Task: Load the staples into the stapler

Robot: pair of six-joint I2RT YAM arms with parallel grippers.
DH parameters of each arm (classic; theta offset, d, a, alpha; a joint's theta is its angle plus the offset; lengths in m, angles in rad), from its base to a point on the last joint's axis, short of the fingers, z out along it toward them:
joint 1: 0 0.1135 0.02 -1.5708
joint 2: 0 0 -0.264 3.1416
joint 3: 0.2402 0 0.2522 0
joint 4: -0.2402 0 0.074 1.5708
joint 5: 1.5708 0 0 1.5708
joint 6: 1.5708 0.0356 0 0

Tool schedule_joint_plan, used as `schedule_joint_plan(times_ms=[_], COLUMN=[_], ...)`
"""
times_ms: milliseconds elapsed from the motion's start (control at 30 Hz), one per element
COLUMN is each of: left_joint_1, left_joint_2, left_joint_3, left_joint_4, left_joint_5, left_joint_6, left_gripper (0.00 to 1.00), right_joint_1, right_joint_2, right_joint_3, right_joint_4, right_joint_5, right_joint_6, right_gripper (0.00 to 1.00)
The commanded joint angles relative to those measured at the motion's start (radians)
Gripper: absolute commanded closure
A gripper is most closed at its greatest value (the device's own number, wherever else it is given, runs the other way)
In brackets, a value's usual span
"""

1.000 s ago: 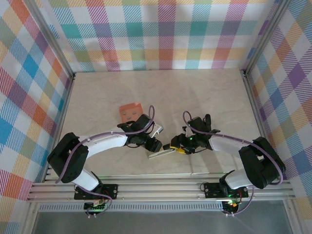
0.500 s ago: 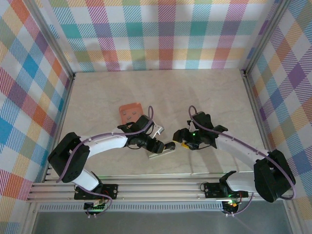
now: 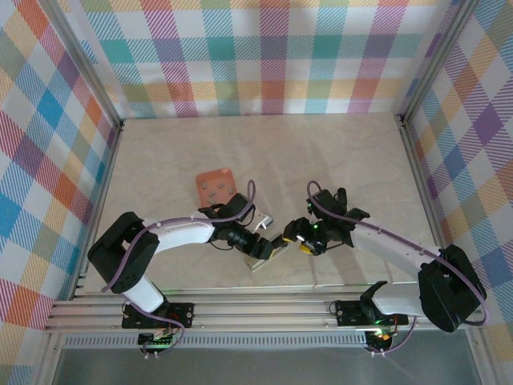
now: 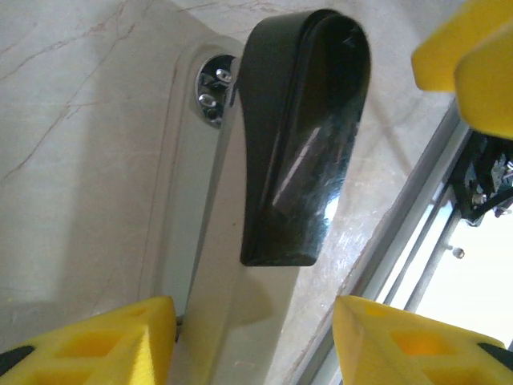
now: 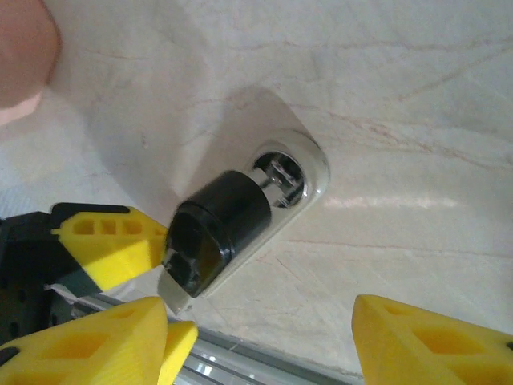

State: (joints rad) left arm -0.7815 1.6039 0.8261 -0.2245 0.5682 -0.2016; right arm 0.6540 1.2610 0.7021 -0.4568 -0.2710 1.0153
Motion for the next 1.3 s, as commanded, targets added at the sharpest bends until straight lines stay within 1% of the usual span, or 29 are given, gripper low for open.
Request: schedule_joint_plan(times_ms=[0,100,233,367,433,533,633,767,867,1067,1167,1267], left_joint_1=[0.010,0.019,0.024,0.024,0.024,0.025,0.024,0.025,0.026,0.027,0.029,0.030], left_joint_2=[-0.067,-0.136,-0.261,-0.380,-0.443,-0.523,-0.587,-0.612,-0.587,-0.483,-0.438,-0.417], left_joint_3=[-0.031,-0.083,-0.164,-0.251,-0.302,-0.363,-0.402,-0.428,-0.429,-0.392,-0.369,-0.354], left_joint_4=[0.035,0.079,0.108,0.141,0.166,0.161,0.150,0.152,0.158,0.160,0.153,0.145], left_joint_5=[-0.069,-0.147,-0.312,-0.435,-0.482,-0.579,-0.642,-0.676,-0.687,-0.662,-0.648,-0.642], left_joint_6=[-0.058,-0.132,-0.228,-0.315,-0.342,-0.372,-0.375,-0.372,-0.372,-0.357,-0.343,-0.332], left_gripper=[0.44,0.42,0.38,0.34,0.33,0.26,0.21,0.14,0.08,0.05,0.05,0.05], right_joint_1=[0.047,0.099,0.155,0.186,0.207,0.231,0.249,0.268,0.273,0.280,0.283,0.284], right_joint_2=[0.035,0.068,0.114,0.164,0.194,0.241,0.290,0.356,0.412,0.510,0.542,0.563], right_joint_3=[0.053,0.098,0.153,0.176,0.200,0.245,0.286,0.339,0.383,0.471,0.504,0.532], right_joint_4=[-0.075,-0.109,-0.160,-0.152,-0.153,-0.172,-0.181,-0.189,-0.202,-0.281,-0.329,-0.377], right_joint_5=[0.066,0.117,0.182,0.187,0.193,0.201,0.204,0.196,0.187,0.184,0.201,0.223], right_joint_6=[0.085,0.128,0.199,0.261,0.279,0.301,0.311,0.313,0.303,0.263,0.242,0.221], right_gripper=[0.37,0.36,0.35,0.35,0.35,0.35,0.35,0.36,0.37,0.41,0.47,0.57])
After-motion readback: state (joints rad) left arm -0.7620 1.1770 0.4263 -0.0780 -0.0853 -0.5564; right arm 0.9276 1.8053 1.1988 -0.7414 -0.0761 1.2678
